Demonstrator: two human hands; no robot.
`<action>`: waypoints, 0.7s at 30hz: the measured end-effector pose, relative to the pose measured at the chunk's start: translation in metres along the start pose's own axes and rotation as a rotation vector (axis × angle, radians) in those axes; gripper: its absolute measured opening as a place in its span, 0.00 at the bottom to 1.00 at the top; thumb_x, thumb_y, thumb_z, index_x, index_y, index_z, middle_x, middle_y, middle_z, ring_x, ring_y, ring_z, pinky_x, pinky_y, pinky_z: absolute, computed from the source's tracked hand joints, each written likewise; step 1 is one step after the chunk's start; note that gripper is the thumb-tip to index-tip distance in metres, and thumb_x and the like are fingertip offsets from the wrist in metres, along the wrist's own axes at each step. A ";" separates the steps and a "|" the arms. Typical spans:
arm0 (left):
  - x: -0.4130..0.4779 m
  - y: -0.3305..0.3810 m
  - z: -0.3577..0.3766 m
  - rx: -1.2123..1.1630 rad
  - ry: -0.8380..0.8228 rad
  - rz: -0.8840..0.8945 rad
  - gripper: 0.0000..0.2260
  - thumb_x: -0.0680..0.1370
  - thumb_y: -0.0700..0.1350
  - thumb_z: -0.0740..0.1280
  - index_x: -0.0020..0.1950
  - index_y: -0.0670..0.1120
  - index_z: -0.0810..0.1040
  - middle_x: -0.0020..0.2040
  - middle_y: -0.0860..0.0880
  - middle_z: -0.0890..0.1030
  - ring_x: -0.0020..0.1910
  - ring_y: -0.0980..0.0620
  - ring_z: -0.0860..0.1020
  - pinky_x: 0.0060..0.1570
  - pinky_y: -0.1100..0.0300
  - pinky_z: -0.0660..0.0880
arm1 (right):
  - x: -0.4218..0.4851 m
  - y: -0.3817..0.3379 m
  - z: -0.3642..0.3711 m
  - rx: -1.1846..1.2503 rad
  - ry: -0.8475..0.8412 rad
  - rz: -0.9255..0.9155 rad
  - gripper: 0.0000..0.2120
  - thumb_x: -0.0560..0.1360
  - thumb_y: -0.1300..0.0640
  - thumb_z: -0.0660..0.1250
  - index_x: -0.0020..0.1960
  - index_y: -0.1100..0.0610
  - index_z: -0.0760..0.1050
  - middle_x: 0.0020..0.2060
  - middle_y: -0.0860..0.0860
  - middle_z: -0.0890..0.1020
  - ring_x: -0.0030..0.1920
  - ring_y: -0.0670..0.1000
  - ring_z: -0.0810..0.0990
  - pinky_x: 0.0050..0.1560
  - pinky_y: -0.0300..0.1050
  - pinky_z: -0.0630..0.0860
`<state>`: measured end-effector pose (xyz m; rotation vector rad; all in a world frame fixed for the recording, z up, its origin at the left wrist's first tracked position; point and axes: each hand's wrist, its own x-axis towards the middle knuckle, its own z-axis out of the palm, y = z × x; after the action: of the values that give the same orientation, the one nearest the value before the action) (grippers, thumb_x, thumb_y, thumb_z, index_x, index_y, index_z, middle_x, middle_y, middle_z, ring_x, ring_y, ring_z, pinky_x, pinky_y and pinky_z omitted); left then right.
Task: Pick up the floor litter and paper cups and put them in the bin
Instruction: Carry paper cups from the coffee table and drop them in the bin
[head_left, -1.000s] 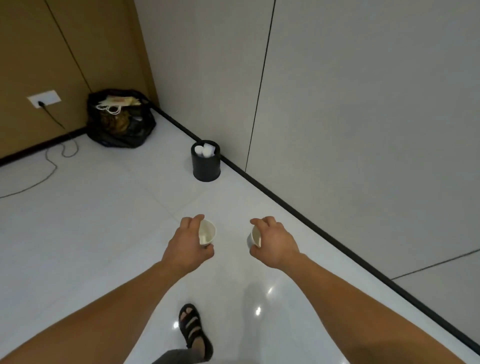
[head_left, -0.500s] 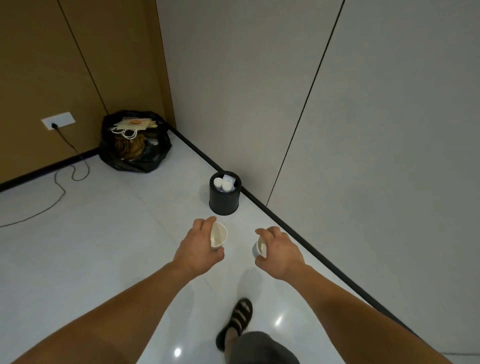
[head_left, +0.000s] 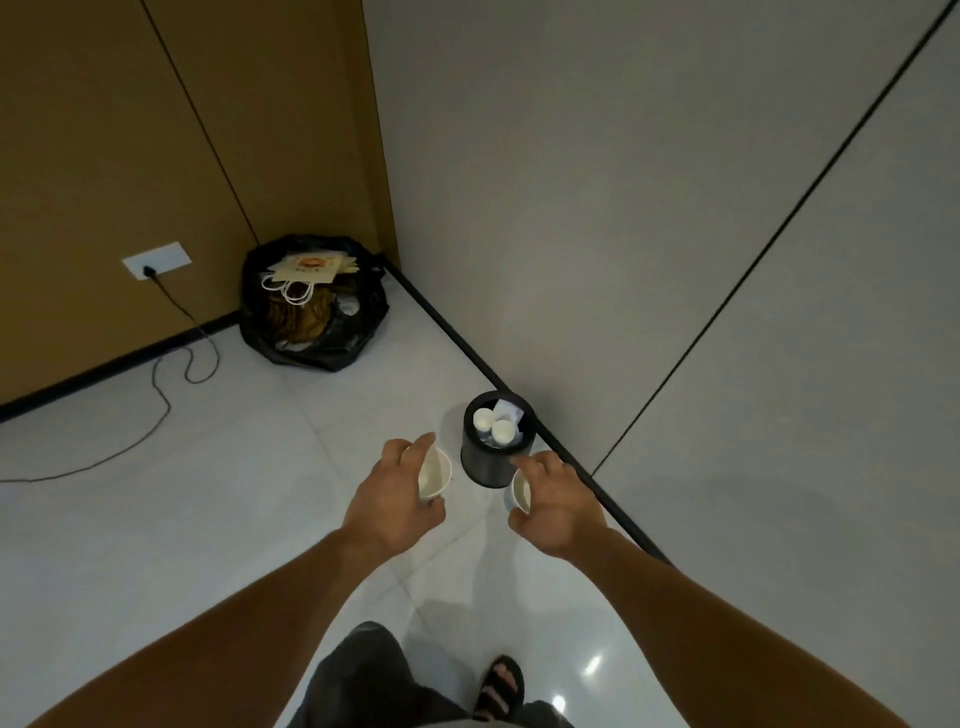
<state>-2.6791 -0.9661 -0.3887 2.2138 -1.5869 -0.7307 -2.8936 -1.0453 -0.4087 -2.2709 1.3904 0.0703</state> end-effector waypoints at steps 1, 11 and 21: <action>0.018 -0.002 -0.001 -0.003 -0.010 -0.001 0.36 0.73 0.52 0.71 0.76 0.55 0.55 0.68 0.52 0.62 0.61 0.48 0.71 0.60 0.55 0.74 | 0.016 0.002 -0.002 0.008 -0.001 0.007 0.35 0.73 0.45 0.69 0.75 0.47 0.58 0.69 0.50 0.66 0.65 0.54 0.68 0.62 0.46 0.71; 0.225 -0.016 0.002 0.017 -0.194 0.160 0.36 0.71 0.50 0.72 0.75 0.52 0.58 0.68 0.49 0.63 0.61 0.48 0.71 0.57 0.58 0.73 | 0.159 0.021 -0.002 0.115 0.048 0.255 0.36 0.71 0.45 0.71 0.74 0.47 0.58 0.67 0.49 0.67 0.64 0.52 0.70 0.60 0.45 0.75; 0.416 -0.032 0.109 0.110 -0.362 0.230 0.37 0.74 0.50 0.71 0.76 0.54 0.54 0.69 0.49 0.62 0.64 0.49 0.70 0.54 0.59 0.75 | 0.316 0.095 0.074 0.307 0.110 0.471 0.35 0.73 0.46 0.70 0.74 0.48 0.58 0.68 0.49 0.67 0.64 0.50 0.69 0.60 0.44 0.76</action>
<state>-2.6121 -1.3433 -0.5856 2.0047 -2.0576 -1.0393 -2.8068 -1.3116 -0.5982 -1.6885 1.8294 -0.1109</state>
